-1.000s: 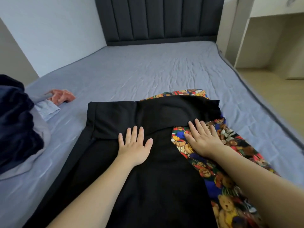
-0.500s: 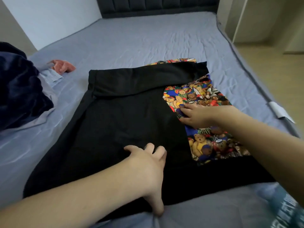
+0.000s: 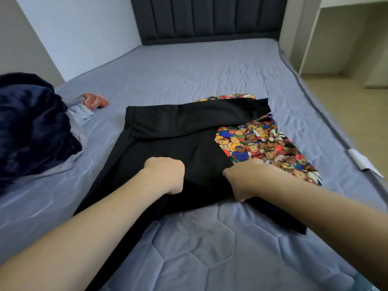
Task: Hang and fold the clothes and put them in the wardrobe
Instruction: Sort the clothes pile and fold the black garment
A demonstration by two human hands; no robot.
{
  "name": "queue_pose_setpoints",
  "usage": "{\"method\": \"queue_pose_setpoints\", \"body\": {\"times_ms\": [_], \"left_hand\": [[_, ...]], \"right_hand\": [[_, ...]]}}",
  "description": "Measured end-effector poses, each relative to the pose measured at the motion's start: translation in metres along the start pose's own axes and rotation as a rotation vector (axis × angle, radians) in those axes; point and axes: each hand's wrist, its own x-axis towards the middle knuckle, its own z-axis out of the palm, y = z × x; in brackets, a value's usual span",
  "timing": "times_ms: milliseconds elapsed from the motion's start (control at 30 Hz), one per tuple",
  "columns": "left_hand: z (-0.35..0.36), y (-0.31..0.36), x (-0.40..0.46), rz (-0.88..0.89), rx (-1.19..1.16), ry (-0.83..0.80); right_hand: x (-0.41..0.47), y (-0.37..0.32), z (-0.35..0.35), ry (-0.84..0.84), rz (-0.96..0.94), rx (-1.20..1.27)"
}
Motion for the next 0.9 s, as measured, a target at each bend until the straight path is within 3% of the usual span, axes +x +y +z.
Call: {"method": "queue_pose_setpoints", "body": {"times_ms": [100, 233, 300, 433, 633, 833, 900], "left_hand": [[-0.008, -0.011, 0.008, -0.075, 0.020, -0.065], [-0.040, -0.021, 0.031, -0.174, 0.202, 0.282], [-0.048, -0.024, 0.045, -0.193, 0.355, 0.341], [-0.048, -0.035, 0.066, -0.274, 0.421, 0.149], [-0.084, -0.075, 0.114, -0.452, 0.480, -0.241], [-0.131, -0.074, 0.191, -0.408, 0.536, -0.080], [-0.129, -0.074, 0.225, -0.411, 0.563, -0.011]], "right_hand": [[0.018, 0.024, -0.020, -0.054, 0.208, -0.099], [0.044, 0.052, -0.051, 0.002, 0.463, -0.224], [0.056, 0.065, -0.061, 0.067, 0.529, -0.283], [0.078, 0.083, -0.065, 0.159, 0.607, -0.340], [0.118, 0.108, -0.094, -0.061, 0.658, -0.386], [0.167, 0.150, -0.160, -0.232, 0.833, -0.253], [0.197, 0.165, -0.159, -0.181, 0.851, -0.206]]}}
